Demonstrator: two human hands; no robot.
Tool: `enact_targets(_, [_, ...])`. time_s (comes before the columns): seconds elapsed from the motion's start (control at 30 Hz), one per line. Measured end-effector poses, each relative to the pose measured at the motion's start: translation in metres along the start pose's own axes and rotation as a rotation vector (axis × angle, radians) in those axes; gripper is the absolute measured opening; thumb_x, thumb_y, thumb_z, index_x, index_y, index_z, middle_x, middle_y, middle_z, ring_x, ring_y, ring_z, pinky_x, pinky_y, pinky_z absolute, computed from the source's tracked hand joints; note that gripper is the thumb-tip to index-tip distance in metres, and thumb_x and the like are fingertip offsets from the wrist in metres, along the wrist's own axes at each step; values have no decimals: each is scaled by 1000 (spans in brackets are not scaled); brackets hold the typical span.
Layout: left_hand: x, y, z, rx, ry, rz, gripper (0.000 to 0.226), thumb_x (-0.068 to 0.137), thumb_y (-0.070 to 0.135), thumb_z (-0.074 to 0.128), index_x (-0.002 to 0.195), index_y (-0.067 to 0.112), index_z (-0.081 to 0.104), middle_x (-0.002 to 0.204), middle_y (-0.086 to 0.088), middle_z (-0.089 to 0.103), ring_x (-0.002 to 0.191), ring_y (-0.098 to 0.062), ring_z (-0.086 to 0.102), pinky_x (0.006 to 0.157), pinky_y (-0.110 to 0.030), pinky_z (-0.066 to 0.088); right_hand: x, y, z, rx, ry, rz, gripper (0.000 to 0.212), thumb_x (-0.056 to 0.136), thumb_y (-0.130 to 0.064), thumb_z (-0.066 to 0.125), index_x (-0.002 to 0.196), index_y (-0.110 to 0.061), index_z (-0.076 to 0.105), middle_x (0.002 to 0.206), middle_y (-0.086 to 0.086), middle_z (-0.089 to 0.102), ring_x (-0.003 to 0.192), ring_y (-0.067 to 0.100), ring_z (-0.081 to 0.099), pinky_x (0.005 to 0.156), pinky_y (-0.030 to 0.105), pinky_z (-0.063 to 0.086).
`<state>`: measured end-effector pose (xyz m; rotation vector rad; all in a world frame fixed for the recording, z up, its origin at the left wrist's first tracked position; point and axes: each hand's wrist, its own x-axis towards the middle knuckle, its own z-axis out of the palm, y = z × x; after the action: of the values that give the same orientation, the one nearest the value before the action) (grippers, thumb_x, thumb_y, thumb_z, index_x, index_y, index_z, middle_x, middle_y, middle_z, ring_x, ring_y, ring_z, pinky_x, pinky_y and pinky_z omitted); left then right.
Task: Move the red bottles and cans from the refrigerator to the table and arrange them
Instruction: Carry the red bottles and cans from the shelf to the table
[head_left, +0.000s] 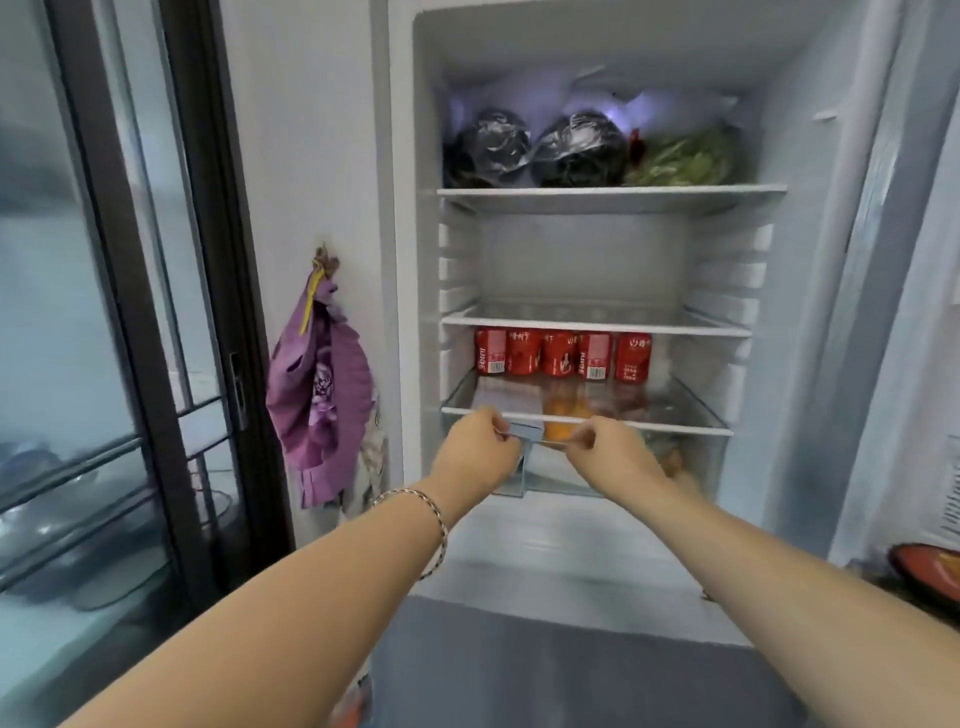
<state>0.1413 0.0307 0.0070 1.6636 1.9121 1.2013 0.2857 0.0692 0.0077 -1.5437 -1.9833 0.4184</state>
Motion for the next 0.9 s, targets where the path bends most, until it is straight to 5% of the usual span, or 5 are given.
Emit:
enact_targets(0.17, [104, -14, 48, -78, 22, 98, 34, 88, 11, 56, 122, 8, 53, 120, -9, 57, 95, -18, 55, 83, -26, 45, 86, 20, 38, 37, 206, 45, 25, 89, -20, 54, 112, -10, 60, 116, 7, 54, 103, 26, 55, 86, 41, 53])
enact_targets(0.3, [179, -22, 74, -40, -19, 96, 55, 87, 15, 60, 138, 14, 38, 145, -5, 30, 122, -23, 46, 100, -28, 38, 148, 34, 53, -16, 187, 32, 30, 88, -17, 57, 118, -11, 55, 121, 8, 53, 110, 25, 54, 92, 32, 43])
enact_targets(0.5, [296, -62, 97, 129, 10, -72, 86, 72, 39, 74, 144, 26, 27, 149, -16, 22, 133, -37, 33, 112, -44, 30, 245, 61, 72, -41, 102, 61, 47, 87, -22, 59, 130, -15, 44, 131, 14, 45, 119, 32, 49, 103, 39, 42])
enact_targets(0.7, [361, -68, 132, 182, 92, -76, 107, 62, 49, 80, 146, 40, 13, 153, -19, -19, 144, -34, -9, 118, -41, 8, 331, 70, 96, -42, 33, 23, 77, 85, -30, 63, 146, -33, 16, 142, 12, 22, 129, 33, 36, 109, 39, 35])
enact_targets(0.9, [393, -69, 147, 145, 286, -59, 112, 52, 53, 83, 141, 48, 16, 152, -19, -9, 138, -41, 6, 115, -50, 16, 371, 63, 113, -76, 34, 0, 90, 82, -28, 65, 145, -48, 3, 142, 24, 12, 129, 42, 27, 110, 47, 30])
